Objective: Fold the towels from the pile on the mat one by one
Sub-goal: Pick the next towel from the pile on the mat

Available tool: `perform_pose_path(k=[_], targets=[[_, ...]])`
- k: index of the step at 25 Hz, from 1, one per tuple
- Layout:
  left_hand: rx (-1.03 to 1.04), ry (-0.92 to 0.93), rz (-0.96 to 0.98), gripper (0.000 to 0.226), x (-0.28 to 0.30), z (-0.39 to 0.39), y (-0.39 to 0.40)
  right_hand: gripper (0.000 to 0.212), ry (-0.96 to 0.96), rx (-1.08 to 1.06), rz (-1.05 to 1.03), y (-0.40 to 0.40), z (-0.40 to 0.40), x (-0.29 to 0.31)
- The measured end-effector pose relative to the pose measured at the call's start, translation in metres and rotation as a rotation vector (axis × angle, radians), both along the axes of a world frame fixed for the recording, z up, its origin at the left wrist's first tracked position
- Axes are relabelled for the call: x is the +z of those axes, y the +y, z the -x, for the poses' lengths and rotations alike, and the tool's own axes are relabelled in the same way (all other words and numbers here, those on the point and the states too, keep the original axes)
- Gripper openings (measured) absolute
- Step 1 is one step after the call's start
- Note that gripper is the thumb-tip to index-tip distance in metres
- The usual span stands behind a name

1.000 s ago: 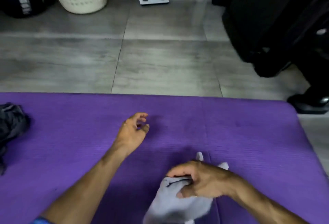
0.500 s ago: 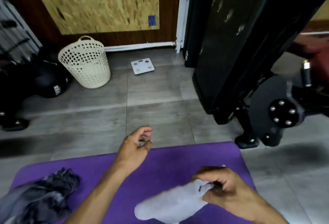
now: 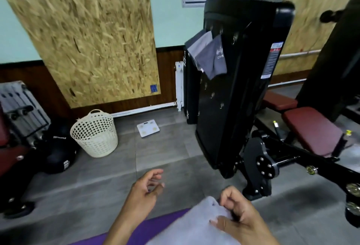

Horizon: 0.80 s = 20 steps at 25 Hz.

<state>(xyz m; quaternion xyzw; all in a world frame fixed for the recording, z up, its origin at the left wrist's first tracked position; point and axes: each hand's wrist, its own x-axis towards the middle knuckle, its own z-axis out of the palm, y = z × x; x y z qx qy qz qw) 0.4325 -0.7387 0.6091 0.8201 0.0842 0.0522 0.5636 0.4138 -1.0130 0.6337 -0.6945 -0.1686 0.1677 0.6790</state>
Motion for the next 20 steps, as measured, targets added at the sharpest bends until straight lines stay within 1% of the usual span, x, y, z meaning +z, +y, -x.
perform_pose_path(k=[2,3,5,8,9,11,12,15,17,19,20], targets=[[-0.041,-0.009,0.02,0.042,0.021,0.008,0.01,0.033,-0.017,-0.049,-0.06,0.009,0.012,0.026],[-0.056,-0.012,0.03,0.037,0.029,0.01,0.015,0.031,-0.029,-0.07,-0.074,0.014,0.017,0.036],[-0.075,-0.034,0.03,0.034,0.04,0.009,0.023,0.03,-0.071,-0.101,-0.038,0.021,0.025,0.051],[-0.093,-0.048,0.009,0.034,0.053,0.0,0.033,0.048,-0.098,-0.196,0.021,0.028,0.03,0.059],[-0.098,-0.05,0.015,0.034,0.057,-0.006,0.034,0.048,-0.112,-0.224,0.038,0.028,0.027,0.059],[-0.112,-0.046,0.026,0.034,0.066,-0.025,0.03,0.04,-0.087,-0.265,0.02,0.024,0.017,0.059],[-0.112,-0.043,0.024,0.034,0.068,-0.037,0.027,0.039,-0.05,-0.285,-0.023,0.021,0.009,0.059],[-0.135,-0.028,0.01,0.032,0.071,-0.086,0.011,0.057,0.022,-0.324,-0.086,0.004,-0.03,0.049],[-0.153,-0.031,-0.002,0.03,0.068,-0.128,-0.002,0.063,0.034,-0.321,-0.105,-0.007,-0.07,0.047],[-0.132,-0.031,0.003,0.026,0.066,-0.173,-0.015,0.062,0.016,-0.324,-0.068,-0.018,-0.117,0.045],[-0.118,-0.033,0.016,0.025,0.063,-0.193,-0.018,0.056,0.008,-0.329,-0.047,-0.021,-0.138,0.045]])
